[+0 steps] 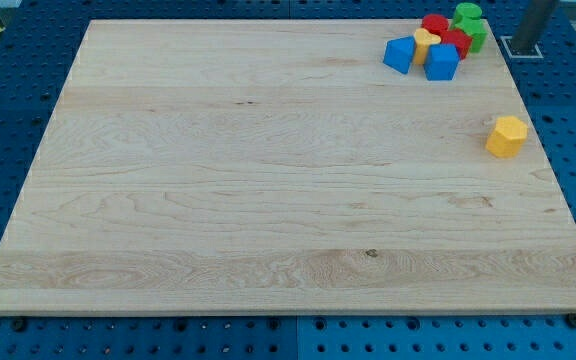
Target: Separate the green blocks from each other
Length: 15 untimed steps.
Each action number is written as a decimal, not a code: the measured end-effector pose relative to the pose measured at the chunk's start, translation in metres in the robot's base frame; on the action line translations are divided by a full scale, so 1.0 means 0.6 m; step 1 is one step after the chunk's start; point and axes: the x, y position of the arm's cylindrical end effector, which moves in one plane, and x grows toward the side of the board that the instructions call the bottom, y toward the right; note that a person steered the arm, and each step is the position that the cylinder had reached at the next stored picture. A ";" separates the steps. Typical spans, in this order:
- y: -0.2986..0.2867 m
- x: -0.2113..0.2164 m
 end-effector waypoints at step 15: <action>-0.197 0.094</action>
